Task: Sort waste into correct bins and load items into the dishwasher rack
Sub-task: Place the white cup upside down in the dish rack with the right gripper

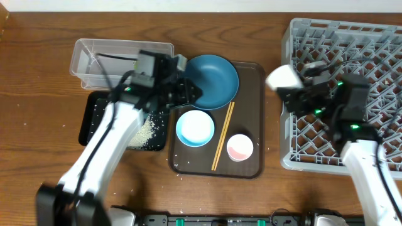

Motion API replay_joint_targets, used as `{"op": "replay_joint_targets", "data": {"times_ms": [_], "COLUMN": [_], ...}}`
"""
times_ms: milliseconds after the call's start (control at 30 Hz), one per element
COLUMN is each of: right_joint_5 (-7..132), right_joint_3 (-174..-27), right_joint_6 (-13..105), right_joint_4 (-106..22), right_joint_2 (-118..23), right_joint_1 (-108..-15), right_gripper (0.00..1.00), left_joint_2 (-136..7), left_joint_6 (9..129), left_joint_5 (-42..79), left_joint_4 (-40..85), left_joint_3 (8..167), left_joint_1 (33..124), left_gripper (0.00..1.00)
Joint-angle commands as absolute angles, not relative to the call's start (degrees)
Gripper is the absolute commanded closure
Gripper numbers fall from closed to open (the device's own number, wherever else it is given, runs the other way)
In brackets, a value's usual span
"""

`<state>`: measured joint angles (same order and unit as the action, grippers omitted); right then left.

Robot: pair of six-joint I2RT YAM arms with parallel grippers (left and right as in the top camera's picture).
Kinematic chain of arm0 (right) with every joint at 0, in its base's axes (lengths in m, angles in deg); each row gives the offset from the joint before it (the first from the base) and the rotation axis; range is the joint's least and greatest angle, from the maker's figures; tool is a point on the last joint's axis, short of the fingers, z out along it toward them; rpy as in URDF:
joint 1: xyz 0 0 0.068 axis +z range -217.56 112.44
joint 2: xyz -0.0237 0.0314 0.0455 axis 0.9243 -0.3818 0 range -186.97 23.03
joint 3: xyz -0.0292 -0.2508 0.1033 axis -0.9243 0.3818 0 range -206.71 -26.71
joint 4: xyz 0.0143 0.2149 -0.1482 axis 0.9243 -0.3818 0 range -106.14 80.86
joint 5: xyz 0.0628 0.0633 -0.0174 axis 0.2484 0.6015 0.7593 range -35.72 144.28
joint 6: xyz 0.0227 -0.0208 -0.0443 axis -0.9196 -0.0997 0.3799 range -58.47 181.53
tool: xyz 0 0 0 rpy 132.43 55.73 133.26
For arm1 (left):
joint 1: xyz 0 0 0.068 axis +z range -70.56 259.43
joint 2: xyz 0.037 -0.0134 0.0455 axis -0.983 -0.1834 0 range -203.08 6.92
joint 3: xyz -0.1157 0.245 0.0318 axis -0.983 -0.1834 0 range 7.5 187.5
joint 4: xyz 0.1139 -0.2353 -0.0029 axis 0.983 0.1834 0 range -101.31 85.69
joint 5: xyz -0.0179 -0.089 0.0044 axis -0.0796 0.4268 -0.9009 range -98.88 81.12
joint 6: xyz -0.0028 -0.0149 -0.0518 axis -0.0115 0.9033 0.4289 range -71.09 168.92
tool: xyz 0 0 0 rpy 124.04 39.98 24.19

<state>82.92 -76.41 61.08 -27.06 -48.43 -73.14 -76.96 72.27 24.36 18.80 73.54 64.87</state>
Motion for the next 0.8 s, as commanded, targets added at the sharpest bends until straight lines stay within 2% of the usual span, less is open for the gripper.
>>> {"op": "replay_joint_targets", "data": {"times_ms": [0,167,500,767], "right_joint_5": [69.9,61.7,60.0,59.6], "right_joint_3": [-85.2,-95.5,-114.7,-126.7], "right_joint_6": [59.8,56.6,55.3,55.0], "right_joint_4": [-34.6,-48.8,-68.2,-73.7], "right_joint_2": [-46.4,-48.4,-64.0,-76.9], "right_joint_1": [-76.9,-83.4,-100.2,-110.1], "right_gripper": [0.99,0.99,0.99,0.99], "left_joint_2": [-72.5,-69.7,-69.7,-69.7], "left_joint_6": [68.4,67.2,67.1,67.1], "left_joint_5": [12.7,9.4,9.4,9.5], "left_joint_4": [21.2,23.8,23.8,23.8], "left_joint_3": [74.0,74.0,74.0,74.0], "left_joint_1": [66.0,66.6,66.6,66.6], "left_gripper": [0.72,0.72,0.72,0.72]}}
